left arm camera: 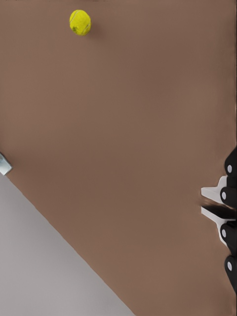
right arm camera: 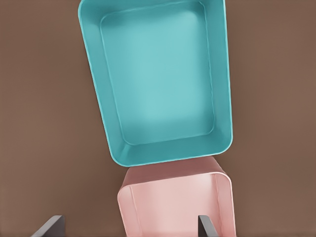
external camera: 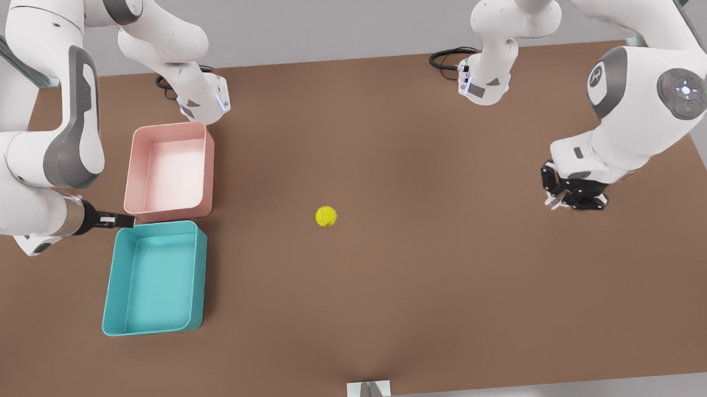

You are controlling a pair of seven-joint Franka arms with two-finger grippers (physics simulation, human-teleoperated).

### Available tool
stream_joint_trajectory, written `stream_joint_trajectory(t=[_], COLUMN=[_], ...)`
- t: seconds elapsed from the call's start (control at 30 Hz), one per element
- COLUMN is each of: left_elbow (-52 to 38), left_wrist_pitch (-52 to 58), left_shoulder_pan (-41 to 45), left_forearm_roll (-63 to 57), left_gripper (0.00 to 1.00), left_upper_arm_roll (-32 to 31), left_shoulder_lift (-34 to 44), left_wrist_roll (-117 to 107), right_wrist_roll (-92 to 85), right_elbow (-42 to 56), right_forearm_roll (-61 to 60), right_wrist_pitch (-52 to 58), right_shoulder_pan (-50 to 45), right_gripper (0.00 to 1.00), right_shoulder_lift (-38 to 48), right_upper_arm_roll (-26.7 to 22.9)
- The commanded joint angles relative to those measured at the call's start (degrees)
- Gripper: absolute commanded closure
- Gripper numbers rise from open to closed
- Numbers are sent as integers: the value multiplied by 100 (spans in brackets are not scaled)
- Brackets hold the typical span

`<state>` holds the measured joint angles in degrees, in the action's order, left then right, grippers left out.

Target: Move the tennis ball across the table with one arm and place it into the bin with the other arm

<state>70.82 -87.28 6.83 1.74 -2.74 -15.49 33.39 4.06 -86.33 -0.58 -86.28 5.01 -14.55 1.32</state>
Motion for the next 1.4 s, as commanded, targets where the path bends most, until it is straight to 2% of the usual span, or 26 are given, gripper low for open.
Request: stream_joint_trajectory(t=[0.0,0.03,0.07,0.5,0.57,0.77,0.83,1.03,1.13,1.37], left_elbow=[-103,-33,529,635,635,635,635,679,679,661], left_wrist_pitch=[1925,1346,810,1046,1055,1055,1055,1064,1134,1213], left_shoulder_pan=[-59,-77,-33,-86,-86,-68,-68,-59,-77,-95], left_forearm_roll=[-359,-193,54,28,36,28,28,37,45,45], left_gripper=[0,0,0,0,0,0,0,0,0,0], left_upper_arm_roll=[-25,-16,54,19,19,10,10,1,1,19], left_shoulder_lift=[19,54,414,388,388,397,397,388,380,336], left_wrist_roll=[-4506,-5780,-6486,-5545,-5545,-5554,-5554,-5554,-5545,-5545], right_wrist_roll=[7,7,7,7,260,4471,5070,5096,5035,4788], right_elbow=[3,3,3,3,11,117,126,284,266,-331], right_forearm_roll=[-3,-3,-3,-12,-345,-495,-495,-522,-487,-338], right_wrist_pitch=[-2,-2,6,-38,-143,-1391,-2103,-3262,-3975,-4414], right_shoulder_pan=[0,0,0,35,-44,-2786,-3428,-3823,-3736,-3797], right_gripper=[0,0,0,0,0,0,0,0,0,0], right_shoulder_lift=[5,5,5,-83,-241,-812,-1085,-2034,-2438,-2342], right_upper_arm_roll=[0,0,0,0,44,62,62,70,70,70])
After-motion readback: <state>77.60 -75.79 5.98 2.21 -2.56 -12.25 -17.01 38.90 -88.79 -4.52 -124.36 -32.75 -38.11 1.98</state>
